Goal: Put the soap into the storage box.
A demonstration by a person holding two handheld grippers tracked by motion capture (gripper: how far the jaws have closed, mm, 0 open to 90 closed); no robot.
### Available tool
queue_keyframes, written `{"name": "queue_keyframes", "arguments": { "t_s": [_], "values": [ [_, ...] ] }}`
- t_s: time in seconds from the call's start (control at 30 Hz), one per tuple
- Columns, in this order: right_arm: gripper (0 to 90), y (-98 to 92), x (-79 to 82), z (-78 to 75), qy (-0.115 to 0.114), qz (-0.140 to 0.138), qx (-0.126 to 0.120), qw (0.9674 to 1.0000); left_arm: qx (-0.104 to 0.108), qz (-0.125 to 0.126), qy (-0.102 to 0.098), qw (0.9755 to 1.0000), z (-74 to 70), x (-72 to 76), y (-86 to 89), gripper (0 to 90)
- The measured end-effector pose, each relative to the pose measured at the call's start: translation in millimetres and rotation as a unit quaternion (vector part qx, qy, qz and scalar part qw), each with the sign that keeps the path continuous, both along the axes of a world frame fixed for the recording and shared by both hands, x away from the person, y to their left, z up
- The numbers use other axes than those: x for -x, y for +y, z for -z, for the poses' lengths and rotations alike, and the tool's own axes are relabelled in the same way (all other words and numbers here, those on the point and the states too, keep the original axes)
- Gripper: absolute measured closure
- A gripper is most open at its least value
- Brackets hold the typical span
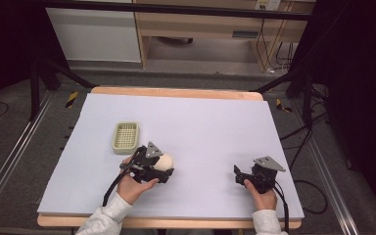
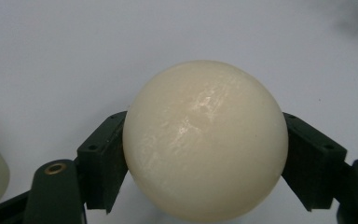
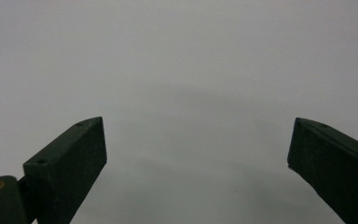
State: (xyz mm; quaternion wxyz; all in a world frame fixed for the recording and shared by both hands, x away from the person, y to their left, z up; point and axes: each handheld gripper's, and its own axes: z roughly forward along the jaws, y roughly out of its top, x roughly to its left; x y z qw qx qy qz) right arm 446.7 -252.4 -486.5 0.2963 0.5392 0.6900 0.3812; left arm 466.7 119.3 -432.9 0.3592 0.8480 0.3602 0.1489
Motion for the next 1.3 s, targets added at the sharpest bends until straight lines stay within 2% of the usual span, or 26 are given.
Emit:
{"name": "queue_keyframes", "arguments": {
  "t_s": [0.23,0.4,0.63,1.0,1.3],
  "values": [
    [4.9,0.2,0.1,0.1,-0.002,0.001,0.001,1.0000,0.014,-0.020,-0.005,0.9997,-8.4,-7.0,16.4,23.9],
    [4.9,0.1,0.0,0.0,0.000,0.000,0.000,1.0000,0.023,-0.030,-0.008,0.9993,-10.9,-10.5,21.6,23.9],
    [4.9,0.2,0.1,0.0,0.000,0.000,0.000,1.0000,0.017,-0.038,-0.007,0.9991,-10.7,-16.3,27.2,23.9],
    [4.9,0.0,-0.3,0.2,0.001,-0.001,0.000,1.0000,0.020,-0.053,-0.004,0.9984,-9.9,-26.7,35.4,24.0],
    [4.9,-0.1,-0.4,0.2,0.001,-0.001,0.000,1.0000,0.024,-0.065,-0.009,0.9976,-15.1,-37.2,43.4,24.0]
  ]
}}
